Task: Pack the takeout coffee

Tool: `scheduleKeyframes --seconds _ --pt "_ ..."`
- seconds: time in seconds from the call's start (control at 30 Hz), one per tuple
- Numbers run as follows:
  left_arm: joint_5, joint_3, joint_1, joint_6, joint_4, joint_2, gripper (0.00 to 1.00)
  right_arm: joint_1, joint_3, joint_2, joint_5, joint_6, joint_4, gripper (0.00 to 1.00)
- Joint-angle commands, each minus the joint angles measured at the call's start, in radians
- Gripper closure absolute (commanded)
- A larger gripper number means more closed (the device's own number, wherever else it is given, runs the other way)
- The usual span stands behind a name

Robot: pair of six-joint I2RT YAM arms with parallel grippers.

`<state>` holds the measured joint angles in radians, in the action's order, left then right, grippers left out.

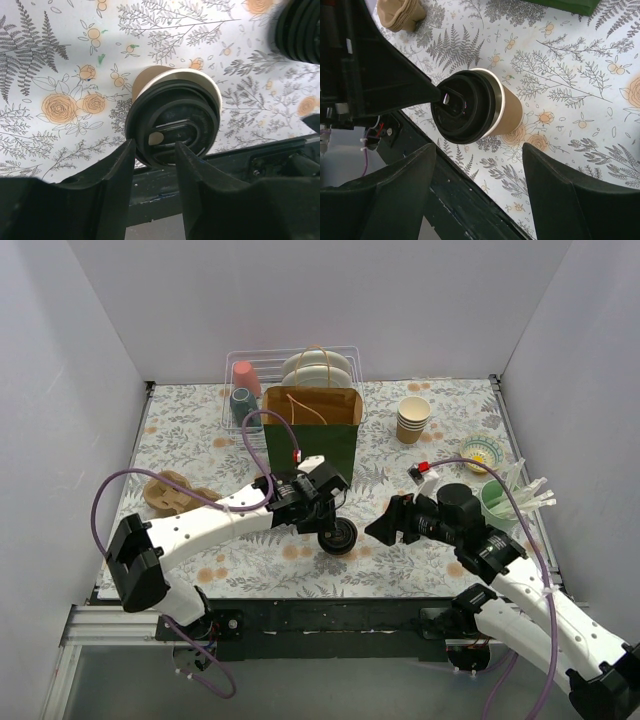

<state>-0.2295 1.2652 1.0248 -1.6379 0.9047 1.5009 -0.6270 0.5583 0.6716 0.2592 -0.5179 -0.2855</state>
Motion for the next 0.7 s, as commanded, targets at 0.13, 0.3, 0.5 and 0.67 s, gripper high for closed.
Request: scheduleKeyframes --seconds 0.13,0.3,0.5,0.67 --pt "-0.034 -0.041 0.004 -0.037 -0.021 -0.130 0.61 -0.016 0.011 0.083 0.031 0.012 0.063 0.25" --pt "-0.021 -0.064 0.006 -0.045 -0.030 -0.105 0.63 -0.019 0.011 0.068 0.011 0.007 0.065 0.25" --pt "-0.028 -0.058 0.004 -0.043 -0.046 -0.074 0.68 -0.020 0.015 0.069 0.011 0.013 0.051 0.25" --pt "-0.025 -0.047 0.004 -0.030 -0.047 -0.047 0.75 -0.020 0.011 0.054 0.011 0.022 0.049 0.25"
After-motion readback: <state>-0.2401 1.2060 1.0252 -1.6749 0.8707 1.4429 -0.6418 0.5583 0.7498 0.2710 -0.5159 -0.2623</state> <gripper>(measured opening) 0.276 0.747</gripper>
